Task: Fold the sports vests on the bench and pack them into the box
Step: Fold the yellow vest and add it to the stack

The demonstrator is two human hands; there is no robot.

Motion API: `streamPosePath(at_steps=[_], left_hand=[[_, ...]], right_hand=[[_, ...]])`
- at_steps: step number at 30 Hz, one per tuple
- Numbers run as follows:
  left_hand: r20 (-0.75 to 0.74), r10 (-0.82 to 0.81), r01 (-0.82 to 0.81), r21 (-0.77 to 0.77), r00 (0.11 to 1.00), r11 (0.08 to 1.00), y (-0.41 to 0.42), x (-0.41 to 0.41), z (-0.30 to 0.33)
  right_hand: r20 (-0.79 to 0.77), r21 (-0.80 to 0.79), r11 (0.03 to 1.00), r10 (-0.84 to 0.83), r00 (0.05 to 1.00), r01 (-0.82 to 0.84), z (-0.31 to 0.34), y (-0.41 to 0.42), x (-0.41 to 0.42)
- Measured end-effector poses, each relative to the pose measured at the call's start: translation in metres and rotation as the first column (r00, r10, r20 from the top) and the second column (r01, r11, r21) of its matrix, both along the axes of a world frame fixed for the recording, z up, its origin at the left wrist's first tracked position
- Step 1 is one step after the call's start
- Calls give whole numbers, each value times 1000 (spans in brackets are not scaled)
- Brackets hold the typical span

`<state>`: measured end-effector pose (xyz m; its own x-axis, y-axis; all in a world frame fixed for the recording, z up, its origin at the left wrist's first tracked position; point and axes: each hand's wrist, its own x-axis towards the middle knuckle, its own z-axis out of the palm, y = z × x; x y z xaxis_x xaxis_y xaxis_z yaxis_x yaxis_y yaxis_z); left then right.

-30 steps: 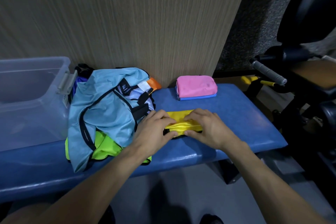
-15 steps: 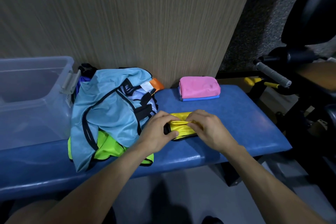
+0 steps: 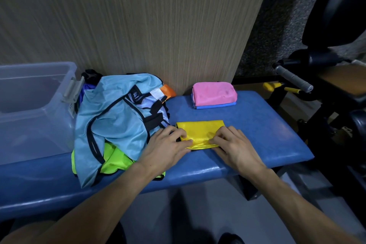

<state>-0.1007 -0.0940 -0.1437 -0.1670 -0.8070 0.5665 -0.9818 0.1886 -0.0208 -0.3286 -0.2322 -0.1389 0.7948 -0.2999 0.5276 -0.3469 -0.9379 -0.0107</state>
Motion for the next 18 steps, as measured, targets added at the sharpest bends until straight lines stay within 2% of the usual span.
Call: streamPosePath(at_steps=[5, 7, 11, 14, 16, 18], left_hand=[[-8, -1, 1, 14, 1000, 1000, -2, -2, -4], [-91, 16, -12, 50, 996, 999, -3, -4, -4], [-400, 145, -75, 185, 905, 980, -10, -10, 6], [-433, 221, -100, 285, 874, 953, -18, -12, 16], [-411, 280, -122, 370, 867, 921, -24, -15, 24], [-417, 384, -157, 483, 824, 862, -29, -14, 31]], right_hand=[[14, -30, 998, -45, 999, 45, -4, 1, -3], [17, -5, 999, -37, 999, 37, -2, 2, -3], [38, 243, 970, -26, 999, 16, 3, 3, -8], [126, 466, 883, -125, 984, 53, 3, 4, -7], [100, 531, 842, -175, 979, 96, 3, 1, -2], [39, 572, 808, -197, 980, 140, 6, -5, 0]])
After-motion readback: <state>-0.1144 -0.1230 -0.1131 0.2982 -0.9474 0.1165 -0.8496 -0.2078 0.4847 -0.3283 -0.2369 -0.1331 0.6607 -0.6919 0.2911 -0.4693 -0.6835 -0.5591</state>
